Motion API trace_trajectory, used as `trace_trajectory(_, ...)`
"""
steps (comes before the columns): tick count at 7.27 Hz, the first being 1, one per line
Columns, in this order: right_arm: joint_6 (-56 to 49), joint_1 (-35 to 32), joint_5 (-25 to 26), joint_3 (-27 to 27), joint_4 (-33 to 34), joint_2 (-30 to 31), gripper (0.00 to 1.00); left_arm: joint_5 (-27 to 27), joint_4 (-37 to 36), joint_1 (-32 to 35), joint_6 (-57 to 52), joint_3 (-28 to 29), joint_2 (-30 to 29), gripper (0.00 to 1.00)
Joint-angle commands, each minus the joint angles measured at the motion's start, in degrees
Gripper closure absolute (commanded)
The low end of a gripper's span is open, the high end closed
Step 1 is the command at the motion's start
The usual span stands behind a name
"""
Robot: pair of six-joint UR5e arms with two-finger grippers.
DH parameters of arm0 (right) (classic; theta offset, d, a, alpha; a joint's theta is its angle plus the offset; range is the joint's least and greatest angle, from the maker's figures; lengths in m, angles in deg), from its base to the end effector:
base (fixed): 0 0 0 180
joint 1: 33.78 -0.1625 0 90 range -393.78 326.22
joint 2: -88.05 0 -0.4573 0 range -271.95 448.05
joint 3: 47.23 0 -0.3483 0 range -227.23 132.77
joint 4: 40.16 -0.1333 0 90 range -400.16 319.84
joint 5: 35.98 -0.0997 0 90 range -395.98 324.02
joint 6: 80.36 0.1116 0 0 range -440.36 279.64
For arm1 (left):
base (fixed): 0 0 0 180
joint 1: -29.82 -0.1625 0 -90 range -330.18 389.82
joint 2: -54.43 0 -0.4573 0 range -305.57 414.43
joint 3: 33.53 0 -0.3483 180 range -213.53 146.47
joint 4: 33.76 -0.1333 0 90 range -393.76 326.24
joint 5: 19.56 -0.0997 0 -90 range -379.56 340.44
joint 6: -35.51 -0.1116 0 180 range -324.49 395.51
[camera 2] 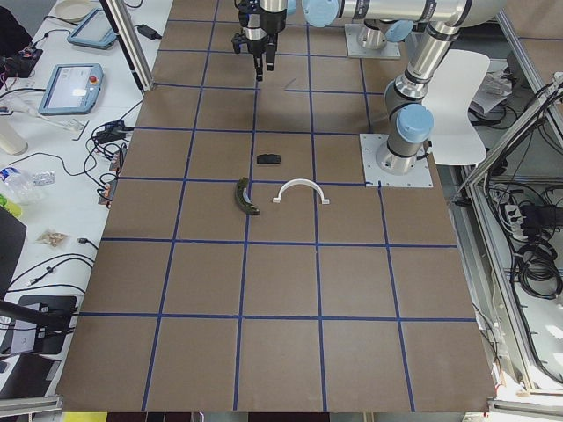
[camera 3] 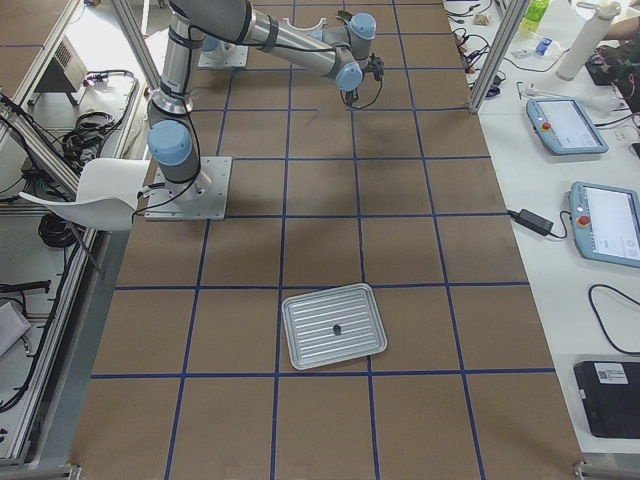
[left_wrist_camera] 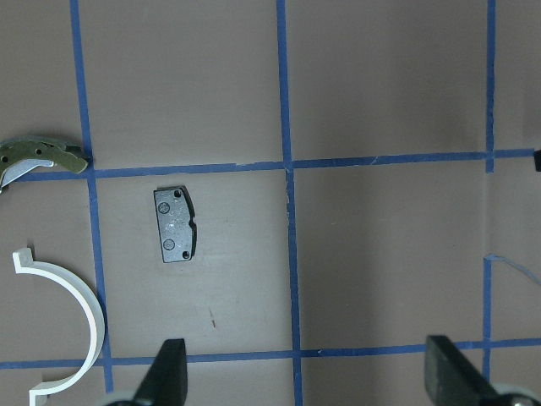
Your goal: Place bearing gear from tray to pile
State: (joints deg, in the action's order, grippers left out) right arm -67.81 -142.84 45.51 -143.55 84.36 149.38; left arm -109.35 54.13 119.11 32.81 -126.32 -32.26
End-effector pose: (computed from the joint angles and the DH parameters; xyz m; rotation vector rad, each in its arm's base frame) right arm 0.3387 -0.5215 0.2528 -0.1694 2.9953 0.0726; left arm -0.1284 -0.4282 0.5153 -0.0546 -3.1380 0.0722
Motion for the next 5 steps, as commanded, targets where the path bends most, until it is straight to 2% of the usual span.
trace_trajectory(1,1.2,-1.7,0.1,-0.4,3.3,-1.8,0.63,0.4,0.0,0.0,0.1,0.2,0.1,0.0)
trace_trajectory(2,1.1,-1.7,0.1,-0.4,3.4,-2.1,0.28,0.6,0.0,0.0,0.1,0.0,0.2,0.0)
trace_trajectory(3,1.1,-1.6,0.2,-0.4,3.5,-2.0,0.08,0.5,-0.2,0.2,0.3,-0.5,-0.5,0.0)
trace_trajectory(5,-0.1,0.0,1.1,0.3,3.1,-0.2,0.0,0.7,-0.4,0.4,3.2,-0.7,-2.3,0.0)
